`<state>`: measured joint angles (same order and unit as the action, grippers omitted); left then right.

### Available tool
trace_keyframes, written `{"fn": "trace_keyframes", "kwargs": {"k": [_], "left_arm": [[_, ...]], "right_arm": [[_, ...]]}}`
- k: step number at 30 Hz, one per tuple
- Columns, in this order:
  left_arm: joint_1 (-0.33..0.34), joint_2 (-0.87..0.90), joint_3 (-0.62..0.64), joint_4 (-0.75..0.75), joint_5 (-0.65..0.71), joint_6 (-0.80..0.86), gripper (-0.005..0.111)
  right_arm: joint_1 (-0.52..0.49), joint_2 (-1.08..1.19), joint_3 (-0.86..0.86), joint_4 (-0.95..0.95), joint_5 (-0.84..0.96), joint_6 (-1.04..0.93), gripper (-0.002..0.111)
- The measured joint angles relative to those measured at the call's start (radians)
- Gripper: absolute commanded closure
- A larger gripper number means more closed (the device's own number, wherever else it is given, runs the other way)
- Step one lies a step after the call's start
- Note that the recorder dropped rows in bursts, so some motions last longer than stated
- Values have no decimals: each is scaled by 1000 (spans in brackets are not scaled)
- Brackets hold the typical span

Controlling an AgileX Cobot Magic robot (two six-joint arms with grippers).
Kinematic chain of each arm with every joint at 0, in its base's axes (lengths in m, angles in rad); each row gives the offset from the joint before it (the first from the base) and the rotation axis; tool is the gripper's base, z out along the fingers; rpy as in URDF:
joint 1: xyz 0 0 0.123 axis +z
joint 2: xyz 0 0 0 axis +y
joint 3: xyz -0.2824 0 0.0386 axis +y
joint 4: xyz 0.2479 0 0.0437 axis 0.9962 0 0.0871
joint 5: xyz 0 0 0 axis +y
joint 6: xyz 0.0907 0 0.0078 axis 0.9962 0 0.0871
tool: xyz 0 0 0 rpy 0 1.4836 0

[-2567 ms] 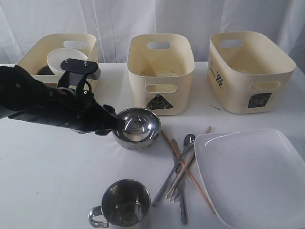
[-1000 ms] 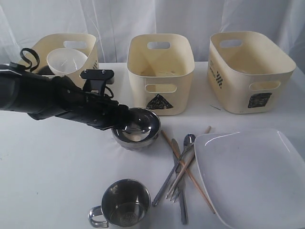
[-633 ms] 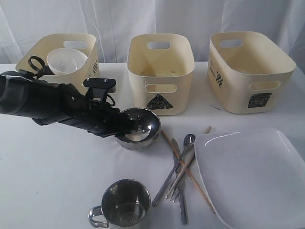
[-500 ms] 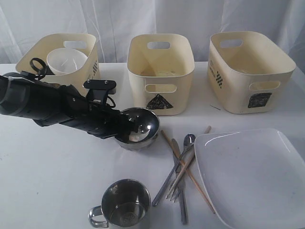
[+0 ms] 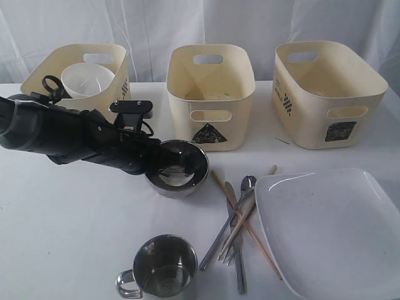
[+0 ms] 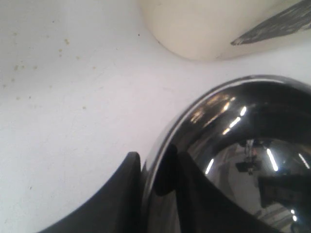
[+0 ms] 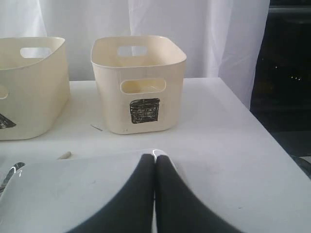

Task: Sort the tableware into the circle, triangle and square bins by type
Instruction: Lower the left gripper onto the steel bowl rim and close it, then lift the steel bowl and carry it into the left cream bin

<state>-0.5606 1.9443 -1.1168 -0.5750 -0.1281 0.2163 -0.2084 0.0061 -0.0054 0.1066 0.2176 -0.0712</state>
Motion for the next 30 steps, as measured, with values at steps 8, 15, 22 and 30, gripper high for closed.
{"fn": "trace_keyframes", "kwargs": {"k": [8, 15, 22, 30], "left_arm": [[0, -32, 0, 4, 24, 61, 107], [0, -147, 6, 21, 142, 185, 107], [17, -317, 6, 79, 225, 233, 107], [179, -462, 6, 96, 273, 235, 107]], "right_arm": [[0, 0, 0, 0, 0, 0, 108], [0, 0, 0, 0, 0, 0, 108], [0, 0, 0, 0, 0, 0, 108], [0, 0, 0, 0, 0, 0, 108]]}}
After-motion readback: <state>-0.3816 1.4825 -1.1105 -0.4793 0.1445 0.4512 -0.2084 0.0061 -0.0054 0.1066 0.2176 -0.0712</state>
